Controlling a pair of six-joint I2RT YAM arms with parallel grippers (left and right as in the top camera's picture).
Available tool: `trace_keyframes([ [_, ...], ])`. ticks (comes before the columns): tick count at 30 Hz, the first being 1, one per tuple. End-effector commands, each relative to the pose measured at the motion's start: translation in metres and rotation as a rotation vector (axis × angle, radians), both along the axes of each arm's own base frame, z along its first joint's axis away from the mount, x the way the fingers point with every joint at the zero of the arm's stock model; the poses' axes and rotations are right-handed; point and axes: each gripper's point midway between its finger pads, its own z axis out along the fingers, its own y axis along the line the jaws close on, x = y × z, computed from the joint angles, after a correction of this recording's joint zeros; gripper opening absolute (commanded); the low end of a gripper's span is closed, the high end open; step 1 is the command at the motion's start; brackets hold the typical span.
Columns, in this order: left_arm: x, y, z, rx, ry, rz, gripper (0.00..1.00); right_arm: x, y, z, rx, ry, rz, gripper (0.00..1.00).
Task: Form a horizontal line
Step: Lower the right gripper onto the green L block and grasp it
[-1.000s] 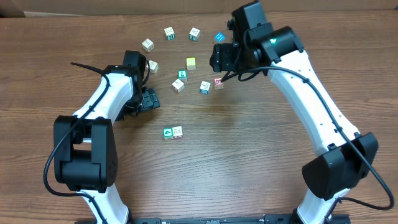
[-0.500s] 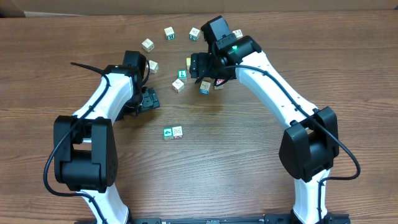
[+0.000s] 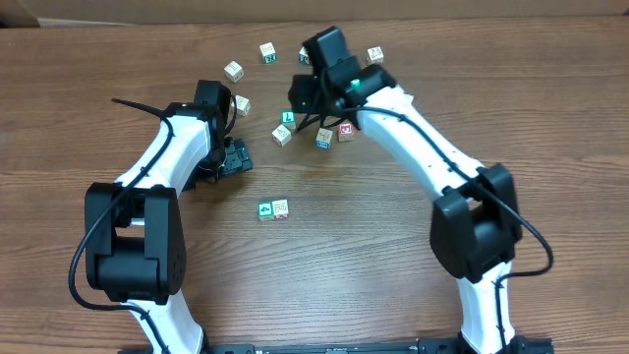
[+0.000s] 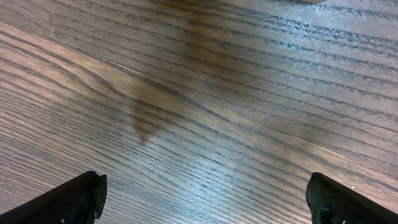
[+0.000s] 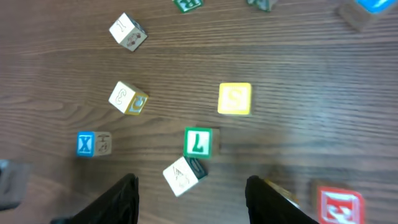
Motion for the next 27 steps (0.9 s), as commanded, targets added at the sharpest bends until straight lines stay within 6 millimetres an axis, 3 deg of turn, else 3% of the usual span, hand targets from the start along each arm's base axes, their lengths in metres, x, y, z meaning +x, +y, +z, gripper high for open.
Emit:
trace_keyframes([
  [1, -0.002, 0.002, -0.004, 0.014, 0.013, 0.002, 1.0, -0.003, 0.013, -0.023, -0.066, -0.019, -0.004, 0.54],
  [13, -0.002, 0.002, -0.004, 0.014, 0.013, 0.002, 0.99, 0.007, 0.025, -0.063, -0.15, -0.071, -0.031, 0.57],
  [27, -0.002, 0.002, -0.004, 0.014, 0.013, 0.002, 1.0, 0.013, 0.03, -0.092, -0.154, -0.066, -0.032, 0.59],
])
